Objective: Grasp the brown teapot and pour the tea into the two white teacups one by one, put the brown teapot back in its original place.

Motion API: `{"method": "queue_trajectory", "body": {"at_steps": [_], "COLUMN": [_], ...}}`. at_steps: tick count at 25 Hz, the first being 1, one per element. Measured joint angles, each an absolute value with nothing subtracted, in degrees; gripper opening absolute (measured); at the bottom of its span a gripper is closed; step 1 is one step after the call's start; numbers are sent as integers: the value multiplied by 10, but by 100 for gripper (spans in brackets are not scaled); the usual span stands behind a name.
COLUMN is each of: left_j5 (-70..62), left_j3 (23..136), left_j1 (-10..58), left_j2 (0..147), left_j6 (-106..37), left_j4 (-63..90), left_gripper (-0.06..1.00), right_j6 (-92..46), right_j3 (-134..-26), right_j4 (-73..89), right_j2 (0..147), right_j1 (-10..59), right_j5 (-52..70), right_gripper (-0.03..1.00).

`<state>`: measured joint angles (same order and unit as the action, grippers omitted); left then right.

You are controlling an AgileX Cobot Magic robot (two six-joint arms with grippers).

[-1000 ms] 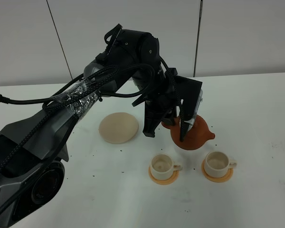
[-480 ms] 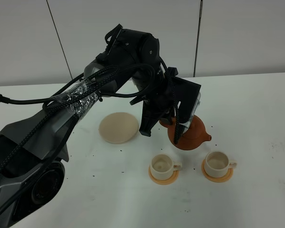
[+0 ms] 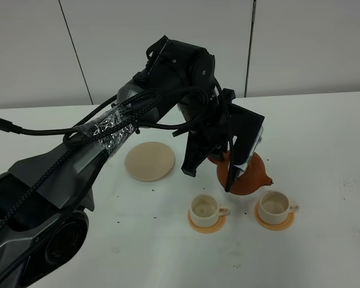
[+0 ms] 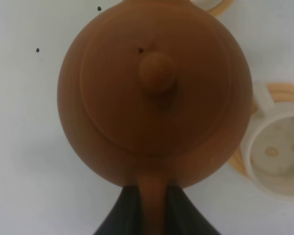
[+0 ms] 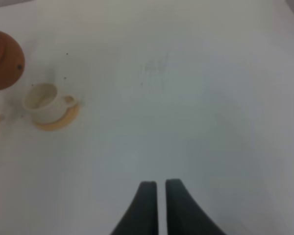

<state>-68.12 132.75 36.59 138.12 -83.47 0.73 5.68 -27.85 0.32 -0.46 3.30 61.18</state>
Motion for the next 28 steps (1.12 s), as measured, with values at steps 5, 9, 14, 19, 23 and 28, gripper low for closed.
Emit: {"method": "queue_trajectory", "body": {"at_steps": [5, 9, 14, 19, 23, 28], "left_j5": [-681, -681, -681, -681, -681, -681], "left_j3": [1328, 1328, 1328, 1328, 1328, 1328], "left_j1": [376, 380, 380, 381, 384, 390], "left_j2": [1381, 1381, 1381, 1381, 1380, 1380], "left_j6": [-836, -836, -836, -839, -839, -839], "left_j4": [-11, -17, -21, -31, -41, -52], "left_gripper": [17, 17, 17, 17, 17, 17], "right_j6": [57, 57, 57, 57, 57, 57], "right_j3": [-278, -278, -278, -278, -278, -278], "right_j4": [3, 3, 3, 3, 3, 3], "right_j2": [-5, -5, -5, -5, -5, -5], "right_j1": [33, 33, 33, 33, 33, 33], "right_j5": [612, 612, 612, 612, 612, 612], "right_gripper": [3, 3, 3, 3, 3, 3]}}
